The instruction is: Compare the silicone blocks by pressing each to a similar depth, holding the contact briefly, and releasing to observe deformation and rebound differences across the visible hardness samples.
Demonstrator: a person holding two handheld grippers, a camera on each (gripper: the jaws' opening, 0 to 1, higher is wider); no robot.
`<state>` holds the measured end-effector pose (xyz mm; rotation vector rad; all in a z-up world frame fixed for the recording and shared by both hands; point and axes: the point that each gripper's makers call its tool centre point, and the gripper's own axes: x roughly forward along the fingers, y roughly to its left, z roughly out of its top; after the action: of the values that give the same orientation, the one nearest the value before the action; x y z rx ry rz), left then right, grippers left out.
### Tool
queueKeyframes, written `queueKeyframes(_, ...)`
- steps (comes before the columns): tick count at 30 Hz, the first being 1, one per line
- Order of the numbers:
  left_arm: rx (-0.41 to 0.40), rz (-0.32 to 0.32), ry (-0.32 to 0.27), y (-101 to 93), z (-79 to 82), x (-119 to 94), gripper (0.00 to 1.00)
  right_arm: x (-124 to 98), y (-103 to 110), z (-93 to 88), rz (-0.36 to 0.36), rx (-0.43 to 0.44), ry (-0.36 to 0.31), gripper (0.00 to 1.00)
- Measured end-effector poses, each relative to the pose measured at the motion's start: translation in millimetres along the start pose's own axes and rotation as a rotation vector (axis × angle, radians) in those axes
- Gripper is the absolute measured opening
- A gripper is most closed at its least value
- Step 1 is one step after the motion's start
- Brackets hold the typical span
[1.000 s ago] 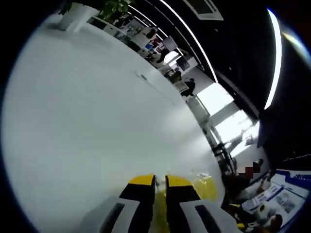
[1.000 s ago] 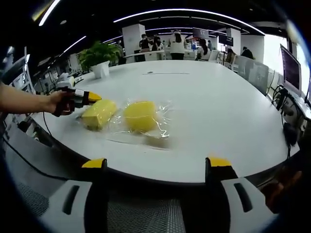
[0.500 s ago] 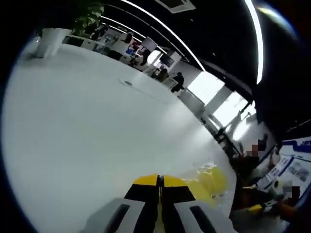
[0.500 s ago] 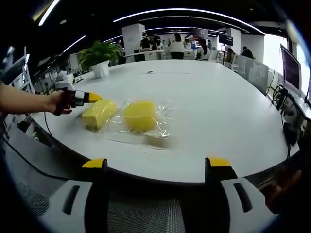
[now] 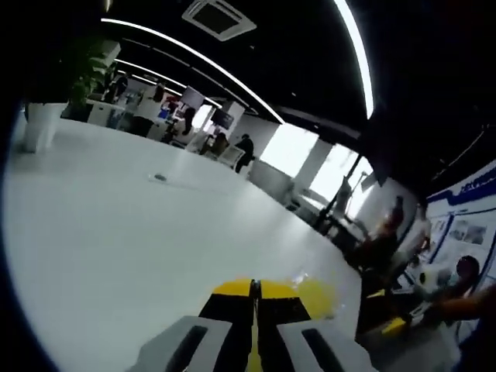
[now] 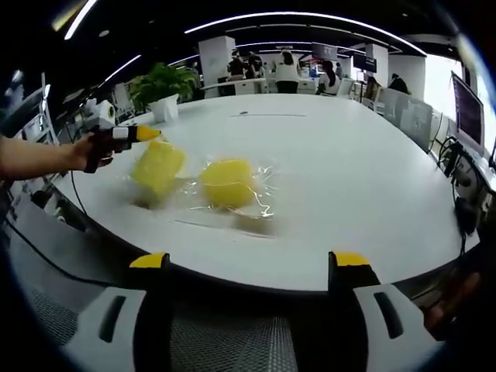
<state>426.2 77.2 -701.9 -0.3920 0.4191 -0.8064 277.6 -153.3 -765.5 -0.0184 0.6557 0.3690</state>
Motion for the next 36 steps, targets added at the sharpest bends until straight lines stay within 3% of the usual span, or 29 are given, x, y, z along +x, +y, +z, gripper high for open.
queueKeyframes(8,0.071,-0.084,-0.046,-37.2,29.2,-10.8,0.0,-0.5,0.0,1.1,-0.002,0.007,-0.006,0.78)
queueKeyframes(13,0.063,-0.119,-0.068,-52.7,42.9,-22.9,0.0,-0.9,-0.2,1.7,-0.004,0.007,-0.011,0.77)
queueKeyframes(23,0.084,-0.108,-0.07,-73.1,51.6,-39.6,0.0,-1.5,5.3,5.3,0.033,0.037,-0.028,0.68)
queueKeyframes(30,0.118,-0.144,-0.114,-104.2,70.5,-51.0,0.0,-2.9,15.4,8.2,0.099,0.044,-0.037,0.76)
queueKeyframes(31,0.121,-0.148,-0.121,-108.7,72.6,-51.9,0.0,-3.5,21.0,10.4,0.135,0.026,-0.05,0.77)
queueKeyframes(36,0.128,-0.181,-0.143,-130.4,78.5,-54.9,0.0,-8.0,28.8,9.0,0.175,-0.023,-0.048,0.83)
